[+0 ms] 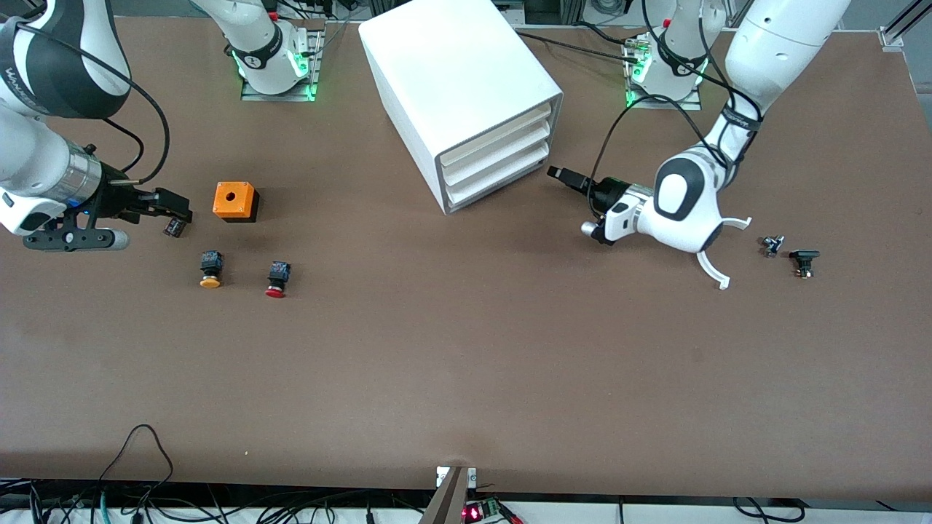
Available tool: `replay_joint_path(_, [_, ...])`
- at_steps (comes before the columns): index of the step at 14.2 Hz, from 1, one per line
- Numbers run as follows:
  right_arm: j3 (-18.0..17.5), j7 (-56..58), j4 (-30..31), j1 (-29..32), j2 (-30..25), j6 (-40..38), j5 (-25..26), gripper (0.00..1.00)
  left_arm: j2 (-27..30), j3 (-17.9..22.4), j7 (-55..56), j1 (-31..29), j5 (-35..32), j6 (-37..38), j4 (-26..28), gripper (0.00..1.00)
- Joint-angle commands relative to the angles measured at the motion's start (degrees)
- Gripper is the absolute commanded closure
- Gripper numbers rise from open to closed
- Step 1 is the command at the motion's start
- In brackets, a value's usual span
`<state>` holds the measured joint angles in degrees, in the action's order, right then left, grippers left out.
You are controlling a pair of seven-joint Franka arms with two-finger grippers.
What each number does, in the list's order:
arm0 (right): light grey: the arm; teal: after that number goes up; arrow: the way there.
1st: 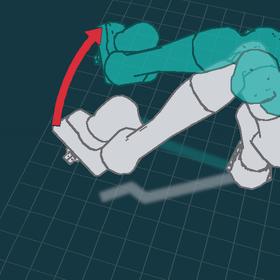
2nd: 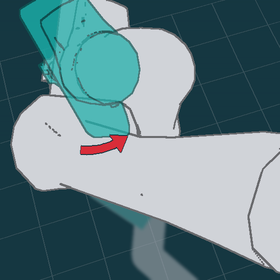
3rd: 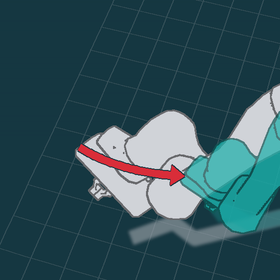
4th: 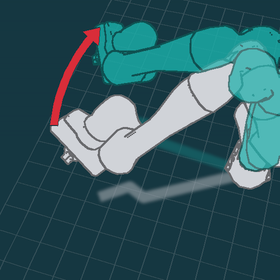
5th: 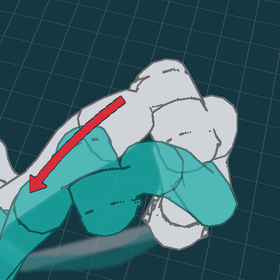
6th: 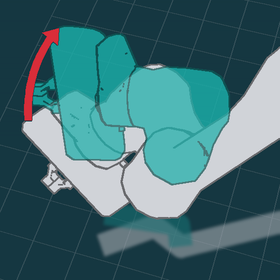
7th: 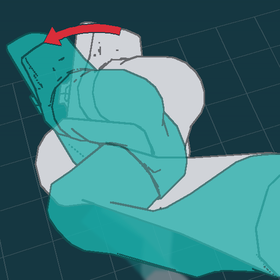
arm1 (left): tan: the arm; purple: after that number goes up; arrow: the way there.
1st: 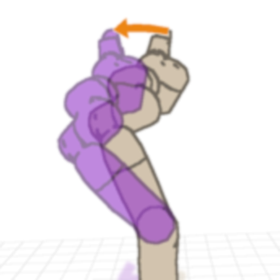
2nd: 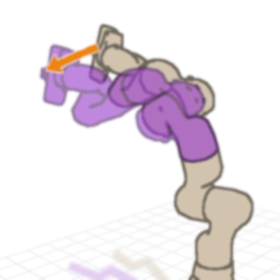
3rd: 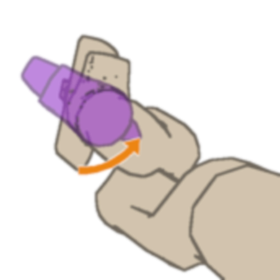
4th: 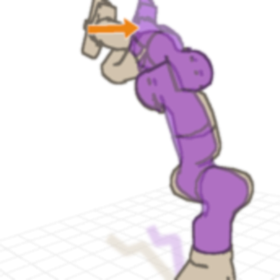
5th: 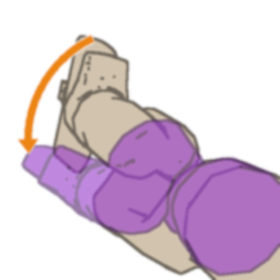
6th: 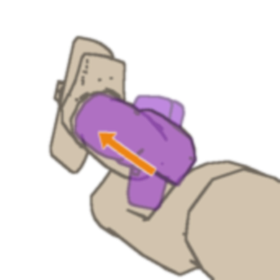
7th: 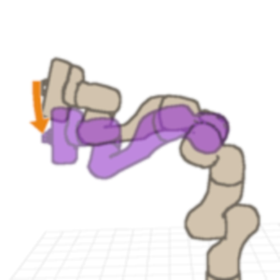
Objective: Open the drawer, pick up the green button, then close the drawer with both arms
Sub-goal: 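Reach the left gripper to the bottom drawer handle of the cabinet, then pull the bottom drawer open with the left gripper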
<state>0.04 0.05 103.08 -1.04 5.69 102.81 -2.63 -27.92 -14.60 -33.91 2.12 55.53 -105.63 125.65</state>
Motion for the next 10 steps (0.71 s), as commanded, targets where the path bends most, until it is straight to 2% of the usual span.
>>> replay_joint_path(1, [-0.1, -1.6, 0.1, 0.2, 0.7, 0.3, -1.1, 0.00, -1.0, -0.5, -3.8, 1.6, 2.7, -1.2, 1.3, 0.00])
replay_joint_path(4, [-0.1, -1.0, 0.0, 0.2, 1.0, 0.5, -1.2, 0.00, -2.0, -1.3, -3.7, 3.8, 6.1, -1.2, 2.0, 0.01])
replay_joint_path(5, [-0.1, -1.0, 0.0, 0.2, 1.0, 0.5, -1.2, 0.00, -2.6, -2.1, -3.7, 3.9, 6.9, -1.4, 2.1, 0.03])
replay_joint_path(7, [-0.1, -1.0, 0.0, 0.2, 1.1, 0.5, -0.8, 0.00, -2.9, -2.9, -3.7, 4.6, 6.9, -4.0, 2.8, 0.23])
replay_joint_path(8, [-0.1, -0.8, -0.1, 0.2, 1.2, 0.5, -0.8, 0.00, -3.1, -3.1, -3.7, 4.7, 6.9, -5.1, 2.9, 0.42])
replay_joint_path(9, [-0.1, 0.4, -0.1, 0.2, 1.3, 0.9, -0.8, 0.00, -3.4, -3.3, -3.7, 5.1, 6.9, -5.5, 3.2, 0.78])
replay_joint_path(10, [-0.1, 1.7, -0.1, 0.2, 1.4, 0.9, -0.4, 0.00, -3.4, -3.3, -3.4, 5.2, 6.9, -5.6, 3.2, 1.00])
